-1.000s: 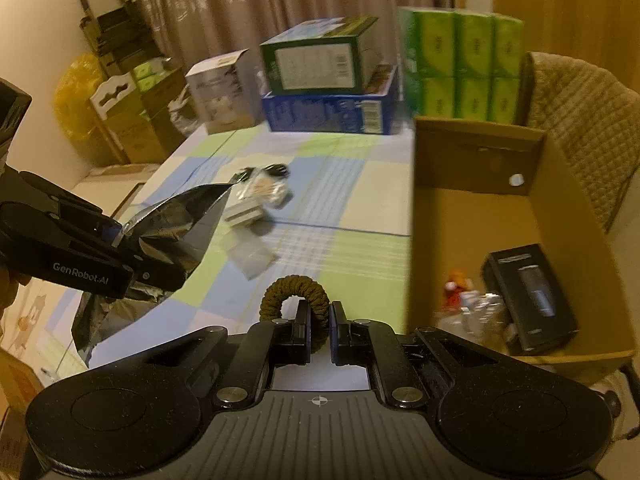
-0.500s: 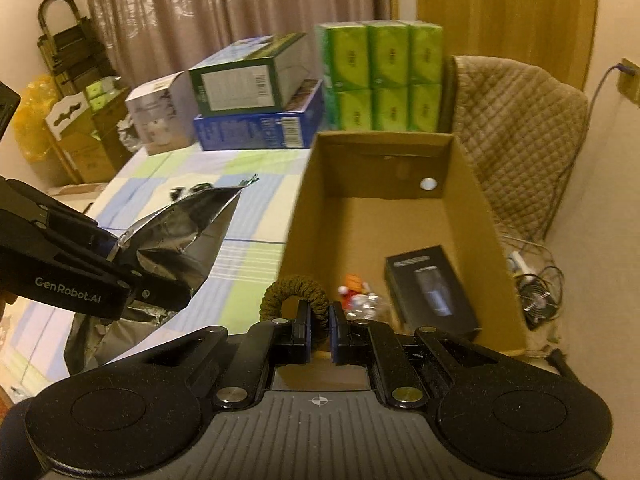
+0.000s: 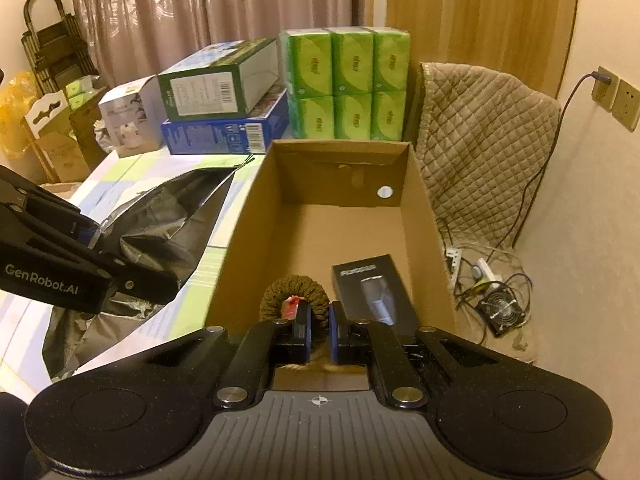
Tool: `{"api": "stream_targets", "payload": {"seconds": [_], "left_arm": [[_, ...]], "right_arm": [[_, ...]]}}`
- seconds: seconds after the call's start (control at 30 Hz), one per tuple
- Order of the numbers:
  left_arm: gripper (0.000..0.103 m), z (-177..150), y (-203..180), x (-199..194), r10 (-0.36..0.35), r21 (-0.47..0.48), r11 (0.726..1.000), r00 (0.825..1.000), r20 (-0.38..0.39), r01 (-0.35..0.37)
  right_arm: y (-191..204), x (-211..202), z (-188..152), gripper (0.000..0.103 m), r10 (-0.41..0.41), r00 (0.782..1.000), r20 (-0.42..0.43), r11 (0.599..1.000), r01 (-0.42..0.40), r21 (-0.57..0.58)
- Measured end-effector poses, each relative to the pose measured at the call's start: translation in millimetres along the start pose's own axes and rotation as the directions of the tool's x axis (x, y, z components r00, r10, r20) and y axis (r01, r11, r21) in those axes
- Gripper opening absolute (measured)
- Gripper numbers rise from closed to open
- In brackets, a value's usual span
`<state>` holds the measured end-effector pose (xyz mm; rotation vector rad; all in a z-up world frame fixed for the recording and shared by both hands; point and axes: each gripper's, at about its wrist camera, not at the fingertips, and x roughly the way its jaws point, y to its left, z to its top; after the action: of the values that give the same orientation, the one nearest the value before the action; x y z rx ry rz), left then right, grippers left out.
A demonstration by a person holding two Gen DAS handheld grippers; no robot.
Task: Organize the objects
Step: 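Lift and carry the silver bag and hair tie over the cardboard box, then lower the silver bag and hair tie into the box and open both tools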
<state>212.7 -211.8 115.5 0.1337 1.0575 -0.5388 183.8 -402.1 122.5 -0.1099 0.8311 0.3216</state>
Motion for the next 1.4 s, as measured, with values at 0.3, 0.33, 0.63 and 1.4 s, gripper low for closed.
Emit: {"api": "stream_targets", "payload": {"seconds": [0.3, 0.33, 0.63, 1.4], "left_arm": [[0.032, 31.1, -10.4, 29.2, -0.016, -0.053, 0.998, 1.0, 0.002, 0.016], [0.032, 34.8, -11.7, 33.0, -0.015, -0.06, 0.998, 1.0, 0.003, 0.015], [0.032, 58.5, -14.5, 51.7, -0.016, -0.114, 0.993, 1.0, 0.026, 0.019], [0.039, 37.5, 8.3, 52.0, 0.028, -0.167, 0.986, 0.998, 0.06, -0.018]], "right_arm": [[-35.3, 21.4, 13.3, 0.005, -0.033, 0.999, -0.011, 0.999, 0.033, 0.019], [-38.3, 23.5, 14.4, 0.005, -0.035, 0.999, -0.012, 0.999, 0.035, 0.022], [-51.8, 35.3, 21.2, 0.005, -0.042, 0.999, -0.023, 0.998, 0.043, 0.04], [-45.2, 44.0, 15.2, 0.005, -0.005, 0.999, -0.044, 0.998, 0.007, 0.061]]}}
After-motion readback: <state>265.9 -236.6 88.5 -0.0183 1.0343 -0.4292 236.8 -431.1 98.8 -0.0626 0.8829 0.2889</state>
